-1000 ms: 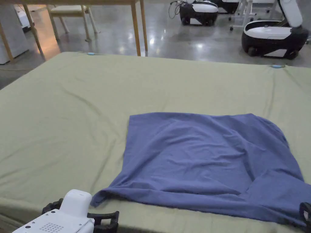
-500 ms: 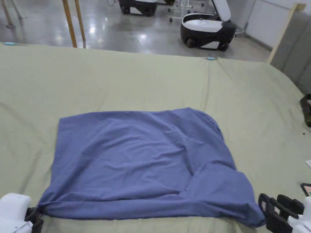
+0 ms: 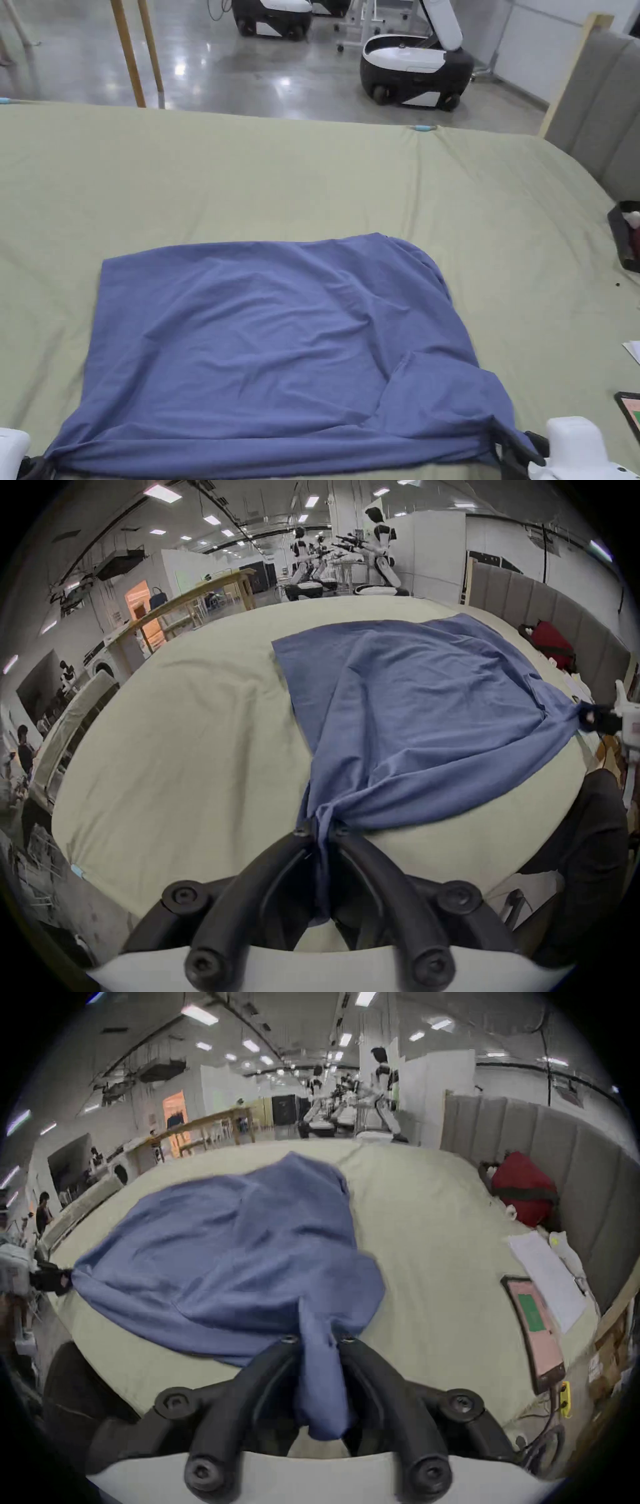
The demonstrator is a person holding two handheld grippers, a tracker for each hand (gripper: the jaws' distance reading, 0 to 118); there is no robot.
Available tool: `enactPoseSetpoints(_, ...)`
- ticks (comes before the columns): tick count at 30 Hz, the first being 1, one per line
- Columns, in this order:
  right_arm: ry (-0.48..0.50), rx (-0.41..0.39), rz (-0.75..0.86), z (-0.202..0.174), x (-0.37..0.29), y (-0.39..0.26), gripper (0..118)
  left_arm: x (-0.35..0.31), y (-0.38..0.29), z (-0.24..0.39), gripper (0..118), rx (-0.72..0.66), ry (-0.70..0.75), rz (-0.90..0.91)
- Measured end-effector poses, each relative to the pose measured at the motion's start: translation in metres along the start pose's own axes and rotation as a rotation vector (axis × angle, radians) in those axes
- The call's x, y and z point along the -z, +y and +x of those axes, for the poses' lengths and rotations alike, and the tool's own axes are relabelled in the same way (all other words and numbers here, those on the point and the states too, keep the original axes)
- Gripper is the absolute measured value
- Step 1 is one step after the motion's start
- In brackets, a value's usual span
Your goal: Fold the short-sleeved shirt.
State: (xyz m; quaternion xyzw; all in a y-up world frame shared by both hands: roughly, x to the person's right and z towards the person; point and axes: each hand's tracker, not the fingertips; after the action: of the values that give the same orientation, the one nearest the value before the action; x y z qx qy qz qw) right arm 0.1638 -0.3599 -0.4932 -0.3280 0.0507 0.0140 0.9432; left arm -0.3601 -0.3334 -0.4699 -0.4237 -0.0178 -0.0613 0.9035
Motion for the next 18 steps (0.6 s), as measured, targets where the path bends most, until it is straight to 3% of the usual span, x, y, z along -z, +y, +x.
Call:
enactPoseSetpoints(2,0.042,0.038,0.051,0.001,-0.022,0.02,14,-0.016,0.013,-0.002,3,0.008,0.013,0.02)
enactPoseSetpoints(5,0.033,-0.04,0.072,-0.002,-0.026,0.066,14,-0.03,0.049,-0.006,3,0.036,0.044,0.076)
enactPoseSetpoints(7,0.036,-0.042,0.07,0.001,-0.016,0.097,14,-0.024,0.074,-0.009,3,0.034,0.042,0.102)
enactPoseSetpoints(10,0.055,-0.01,0.034,0.004,0.024,0.145,14,0.008,0.116,-0.015,3,0.045,0.042,0.096)
enactPoseSetpoints(13,0.021,-0.038,-0.039,-0.001,0.081,0.175,14,0.059,0.149,-0.022,3,0.026,0.043,0.029)
enactPoseSetpoints(18,0.006,-0.006,-0.126,0.0,0.159,0.173,14,0.129,0.169,-0.034,4,-0.057,0.033,-0.111)
